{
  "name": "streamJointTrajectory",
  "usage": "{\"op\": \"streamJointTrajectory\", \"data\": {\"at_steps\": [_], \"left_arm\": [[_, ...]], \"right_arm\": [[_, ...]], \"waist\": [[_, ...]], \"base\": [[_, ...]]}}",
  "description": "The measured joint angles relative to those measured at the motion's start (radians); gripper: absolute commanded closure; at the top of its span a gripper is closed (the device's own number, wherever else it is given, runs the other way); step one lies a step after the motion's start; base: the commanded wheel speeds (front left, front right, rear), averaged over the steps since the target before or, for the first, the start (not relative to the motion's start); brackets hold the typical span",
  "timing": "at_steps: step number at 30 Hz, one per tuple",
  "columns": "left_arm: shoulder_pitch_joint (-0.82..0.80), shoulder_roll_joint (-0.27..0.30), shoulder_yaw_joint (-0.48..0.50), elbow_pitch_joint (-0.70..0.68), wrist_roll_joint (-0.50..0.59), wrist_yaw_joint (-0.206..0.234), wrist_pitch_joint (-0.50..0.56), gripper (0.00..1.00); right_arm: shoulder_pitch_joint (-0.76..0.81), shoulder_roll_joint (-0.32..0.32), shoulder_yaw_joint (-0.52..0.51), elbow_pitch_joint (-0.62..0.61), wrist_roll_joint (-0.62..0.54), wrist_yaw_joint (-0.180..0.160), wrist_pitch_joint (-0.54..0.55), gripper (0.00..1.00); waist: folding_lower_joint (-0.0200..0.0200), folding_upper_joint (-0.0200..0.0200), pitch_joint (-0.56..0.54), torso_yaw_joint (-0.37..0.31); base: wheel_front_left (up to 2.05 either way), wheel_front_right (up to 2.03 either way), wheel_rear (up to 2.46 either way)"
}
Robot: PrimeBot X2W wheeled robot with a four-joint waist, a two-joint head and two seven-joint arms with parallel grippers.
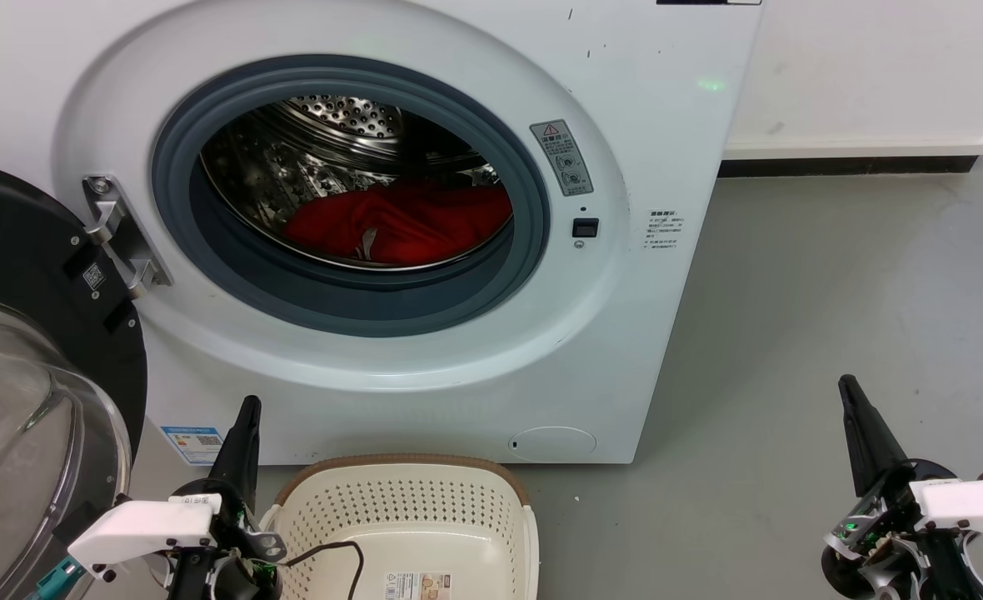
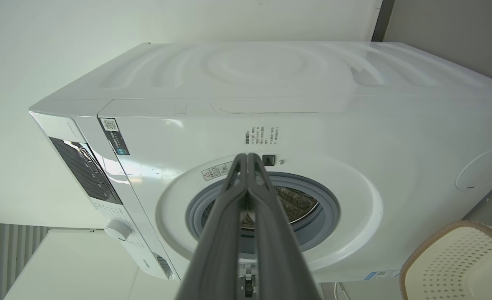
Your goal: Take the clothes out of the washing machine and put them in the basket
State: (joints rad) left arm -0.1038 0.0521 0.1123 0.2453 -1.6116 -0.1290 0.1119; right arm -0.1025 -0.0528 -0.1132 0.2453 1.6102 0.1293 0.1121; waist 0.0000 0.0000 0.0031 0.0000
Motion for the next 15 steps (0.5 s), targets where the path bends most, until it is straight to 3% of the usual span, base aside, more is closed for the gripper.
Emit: {"op": "streamJointTrajectory", "data": {"at_steps": [15], "left_arm": [[0.0,0.0,0.0,0.0,0.0,0.0,0.0,1.0]], "right_arm": [[0.0,0.0,0.0,0.0,0.0,0.0,0.0,1.0]], "waist": [[0.0,0.0,0.0,0.0]], "base": [[0.0,0.0,0.0]]}}
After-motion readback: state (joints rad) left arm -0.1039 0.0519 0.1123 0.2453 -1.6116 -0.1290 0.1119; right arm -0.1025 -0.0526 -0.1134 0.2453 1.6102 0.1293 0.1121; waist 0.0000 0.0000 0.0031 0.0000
